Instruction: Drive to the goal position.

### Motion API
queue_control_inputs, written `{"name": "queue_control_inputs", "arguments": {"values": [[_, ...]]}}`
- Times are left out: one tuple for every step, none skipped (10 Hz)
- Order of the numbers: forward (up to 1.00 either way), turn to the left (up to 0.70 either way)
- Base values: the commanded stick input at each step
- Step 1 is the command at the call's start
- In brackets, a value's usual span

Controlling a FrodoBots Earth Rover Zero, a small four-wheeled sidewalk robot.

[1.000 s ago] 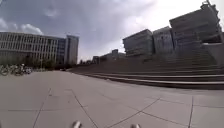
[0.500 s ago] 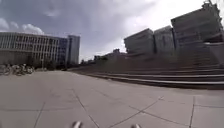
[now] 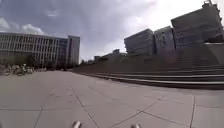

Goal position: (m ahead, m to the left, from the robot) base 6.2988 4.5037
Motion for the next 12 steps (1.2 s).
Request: {"name": "queue_control_inputs", "arguments": {"values": [[0.0,0.7],[0.0,0.7],[0.0,0.7],[0.0,0.7],[0.0,0.7],[0.0,0.7],[0.0,0.7],[0.0,0.7],[0.0,0.7],[0.0,0.7],[0.0,0.7],[0.0,0.7]]}}
